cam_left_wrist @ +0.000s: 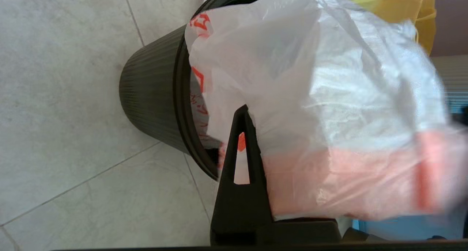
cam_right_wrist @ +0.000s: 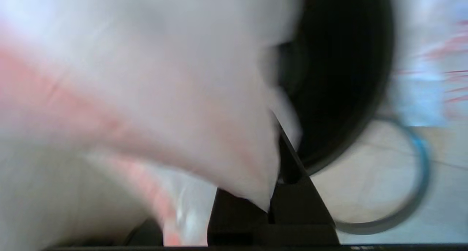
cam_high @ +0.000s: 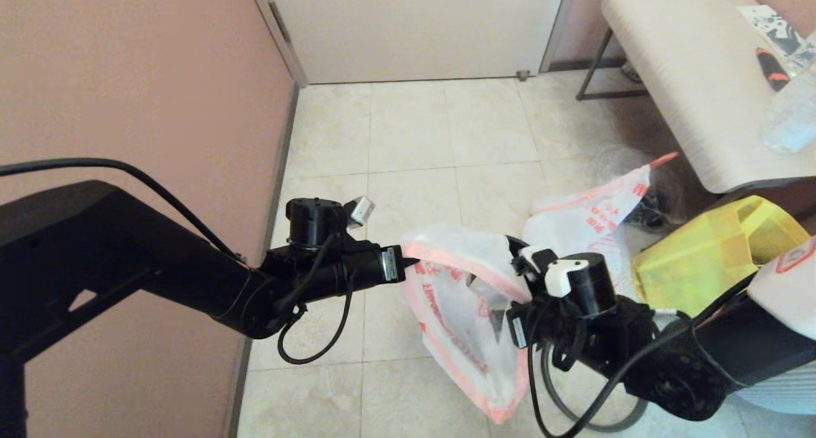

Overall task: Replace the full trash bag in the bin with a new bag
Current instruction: Put the new garbage bag on the trash can

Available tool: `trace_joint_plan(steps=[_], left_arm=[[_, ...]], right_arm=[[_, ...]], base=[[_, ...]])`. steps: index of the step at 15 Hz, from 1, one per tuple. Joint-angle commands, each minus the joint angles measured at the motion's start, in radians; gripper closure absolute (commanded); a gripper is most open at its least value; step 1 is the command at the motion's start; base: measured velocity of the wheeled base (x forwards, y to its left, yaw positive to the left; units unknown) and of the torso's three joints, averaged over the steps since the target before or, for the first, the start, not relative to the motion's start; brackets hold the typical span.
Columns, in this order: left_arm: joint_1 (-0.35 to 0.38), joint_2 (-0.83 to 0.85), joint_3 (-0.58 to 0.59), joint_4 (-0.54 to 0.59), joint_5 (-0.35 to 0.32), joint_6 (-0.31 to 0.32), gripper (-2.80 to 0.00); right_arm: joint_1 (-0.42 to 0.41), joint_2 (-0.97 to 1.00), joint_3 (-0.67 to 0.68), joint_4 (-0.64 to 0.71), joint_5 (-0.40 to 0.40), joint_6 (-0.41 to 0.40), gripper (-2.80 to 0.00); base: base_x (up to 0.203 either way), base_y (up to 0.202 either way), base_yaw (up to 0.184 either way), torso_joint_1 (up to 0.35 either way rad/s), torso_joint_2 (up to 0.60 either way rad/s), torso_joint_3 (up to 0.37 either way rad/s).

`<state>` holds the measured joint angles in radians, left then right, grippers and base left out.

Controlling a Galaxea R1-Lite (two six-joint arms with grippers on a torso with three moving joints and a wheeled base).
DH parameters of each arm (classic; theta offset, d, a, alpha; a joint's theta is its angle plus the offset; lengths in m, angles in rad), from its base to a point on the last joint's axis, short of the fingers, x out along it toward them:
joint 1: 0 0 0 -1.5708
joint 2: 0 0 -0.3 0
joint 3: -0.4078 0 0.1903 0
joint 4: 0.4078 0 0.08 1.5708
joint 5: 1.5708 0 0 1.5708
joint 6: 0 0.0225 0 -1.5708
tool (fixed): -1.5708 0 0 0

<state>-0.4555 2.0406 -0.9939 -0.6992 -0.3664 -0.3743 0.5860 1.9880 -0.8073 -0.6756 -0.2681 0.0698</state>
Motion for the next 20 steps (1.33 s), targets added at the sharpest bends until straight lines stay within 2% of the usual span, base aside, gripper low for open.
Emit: trace_joint_plan(steps=[1,4,8,15,16,18,20], left_arm=[[-0.002,0.01,-0.044,0.047,-0.002,-0.002,0.0],[-0.019,0.036,-0.147,0.216,-0.002,-0.002,0.0],[-0.022,0.084,-0.23,0.385,0.0,0.005,0.0],[0.0,0.144,-0.244,0.431,0.007,0.014,0.0],[-0.003,0.151,-0.246,0.431,0.007,0.014,0.0],[-0.005,0.156,-0.249,0.432,0.004,0.013,0.0],[-0.005,0.165,-0.256,0.432,-0.002,0.006,0.0]], right_arm=[[-0.104,-0.025,-0.044,-0.004,0.017,-0.022,0.0],[-0.189,0.026,-0.216,0.044,0.044,-0.049,0.0],[-0.236,0.135,-0.49,0.24,0.053,-0.072,0.0],[-0.211,0.307,-0.875,0.503,0.036,-0.08,0.0],[-0.209,0.322,-0.929,0.545,0.027,-0.085,-2.8],[-0.194,0.316,-0.963,0.633,0.018,-0.121,-2.8],[-0.185,0.268,-0.947,0.726,0.017,-0.119,-2.8]], base=[[0.0,0.0,0.0,0.0,0.0,0.0],[0.0,0.0,0.0,0.0,0.0,0.0],[0.0,0.0,0.0,0.0,0.0,0.0],[0.0,0.0,0.0,0.0,0.0,0.0],[0.0,0.0,0.0,0.0,0.0,0.0],[0.0,0.0,0.0,0.0,0.0,0.0],[0.0,0.0,0.0,0.0,0.0,0.0]])
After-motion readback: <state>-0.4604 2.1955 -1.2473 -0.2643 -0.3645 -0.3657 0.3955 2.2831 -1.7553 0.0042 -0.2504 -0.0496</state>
